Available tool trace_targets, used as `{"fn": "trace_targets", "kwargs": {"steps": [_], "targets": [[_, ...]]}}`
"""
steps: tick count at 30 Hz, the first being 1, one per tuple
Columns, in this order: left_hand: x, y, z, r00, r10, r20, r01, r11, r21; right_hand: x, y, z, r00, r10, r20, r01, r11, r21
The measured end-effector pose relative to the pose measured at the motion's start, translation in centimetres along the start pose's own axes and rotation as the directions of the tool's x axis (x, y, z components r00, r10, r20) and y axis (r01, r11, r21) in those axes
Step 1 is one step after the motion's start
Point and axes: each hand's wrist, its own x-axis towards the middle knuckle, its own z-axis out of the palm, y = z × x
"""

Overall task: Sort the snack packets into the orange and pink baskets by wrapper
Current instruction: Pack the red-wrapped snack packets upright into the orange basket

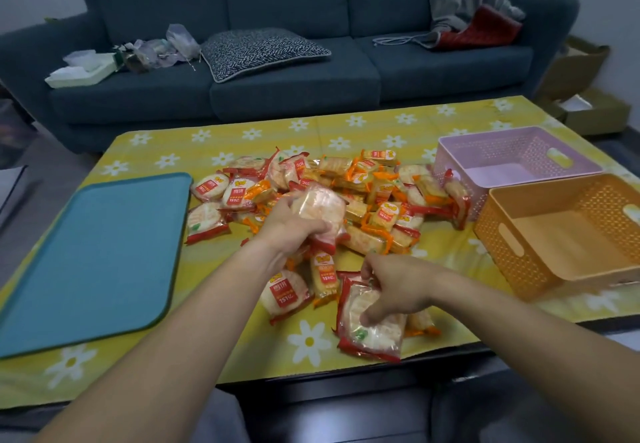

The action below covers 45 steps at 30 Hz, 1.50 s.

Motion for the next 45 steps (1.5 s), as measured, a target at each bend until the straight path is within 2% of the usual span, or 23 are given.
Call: {"fn": "trace_targets", "kwargs": {"steps": [3,6,9,11,12,14,17,20,21,22,24,25,28,30,33,34,35,38,39,40,42,43,45], "targets": [[-0.4,0.1,-0.6,0.999,-0.035,-0.016,0.034,0.997,-0.067,0.1,-0.4,0.2,1.0,0.012,0.015,-0.012,1.0,-0.017],[-1.3,0.7,-0.5,0.995,-0.085,0.054,0.095,0.973,-0.21,0.2,-0.5,-0.2,0.998,-0.006,0.055,0.003,0.998,0.062],[-2.0,1.4,0.0,0.989,-0.093,0.116,0.128,0.933,-0.338,-0.6,0.4,-2.3,0.999,0.005,-0.045,0.011,0.931,0.364],[-2.5,2.2,1.1,0.987,-0.06,0.146,0.117,0.9,-0.42,-2.4,1.8,-4.5,0.982,0.093,-0.164,0.035,0.764,0.644],[-2.9,2.6,2.0,0.987,-0.038,0.158,0.106,0.887,-0.45,-3.5,2.8,-5.4,0.958,0.151,-0.243,0.073,0.693,0.718],[-3.6,3.8,5.3,0.981,0.028,0.192,0.074,0.86,-0.504,-5.7,5.5,-6.7,0.86,0.289,-0.42,0.151,0.642,0.752],[-3.9,5.9,13.0,0.982,0.077,0.172,0.029,0.839,-0.544,-8.6,10.6,-7.6,0.645,0.492,-0.584,0.218,0.614,0.758],[-4.3,7.6,20.8,0.97,0.184,0.157,-0.107,0.909,-0.402,-10.2,16.2,-7.2,0.445,0.658,-0.607,0.15,0.614,0.775],[-4.6,8.3,23.2,0.957,0.234,0.173,-0.171,0.933,-0.317,-10.6,17.9,-7.2,0.434,0.682,-0.589,0.109,0.609,0.786],[-4.7,8.6,24.9,0.936,0.288,0.201,-0.244,0.945,-0.215,-10.6,19.3,-6.9,0.456,0.689,-0.563,0.031,0.62,0.784],[-4.6,9.0,27.3,0.894,0.371,0.251,-0.379,0.925,-0.018,-10.8,21.8,-6.2,0.495,0.711,-0.5,-0.19,0.65,0.736],[-4.3,8.7,27.7,0.886,0.396,0.243,-0.423,0.903,0.07,-10.9,22.6,-6.0,0.473,0.723,-0.504,-0.263,0.662,0.702],[-2.5,6.7,28.2,0.899,0.416,0.137,-0.438,0.858,0.269,-11.1,24.2,-6.1,0.388,0.7,-0.6,-0.202,0.7,0.685],[-2.1,5.0,28.1,0.924,0.354,0.143,-0.381,0.839,0.389,-10.6,24.1,-6.1,0.416,0.66,-0.625,-0.193,0.736,0.649],[-2.0,3.6,28.4,0.945,0.225,0.239,-0.303,0.878,0.37,-9.1,23.7,-5.5,0.632,0.589,-0.503,-0.301,0.785,0.541],[-2.1,3.6,28.3,0.944,0.221,0.244,-0.299,0.887,0.353,-8.8,23.6,-5.4,0.672,0.576,-0.466,-0.335,0.797,0.503],[-2.0,3.6,28.0,0.945,0.237,0.228,-0.304,0.892,0.335,-8.6,23.5,-5.6,0.678,0.566,-0.47,-0.353,0.811,0.467],[-2.1,4.1,25.6,0.948,0.283,0.146,-0.318,0.871,0.374,-8.3,23.4,-6.2,0.606,0.548,-0.577,-0.37,0.836,0.405],[-2.0,4.0,24.5,0.949,0.282,0.139,-0.314,0.854,0.414,-8.0,23.1,-6.2,0.624,0.522,-0.581,-0.369,0.853,0.37],[-1.9,3.8,23.4,0.951,0.269,0.152,-0.309,0.835,0.456,-7.5,22.6,-6.1,0.681,0.491,-0.543,-0.371,0.871,0.322],[-1.8,3.2,21.5,0.953,0.231,0.199,-0.303,0.782,0.545,-6.1,21.2,-5.4,0.803,0.459,-0.381,-0.403,0.888,0.222],[-1.8,3.0,20.9,0.95,0.232,0.208,-0.311,0.753,0.58,-5.3,20.5,-5.0,0.833,0.447,-0.327,-0.413,0.895,0.169],[-1.8,2.7,20.3,0.928,0.327,0.18,-0.369,0.724,0.583,-4.6,19.7,-5.1,0.845,0.418,-0.334,-0.404,0.907,0.115]]}}
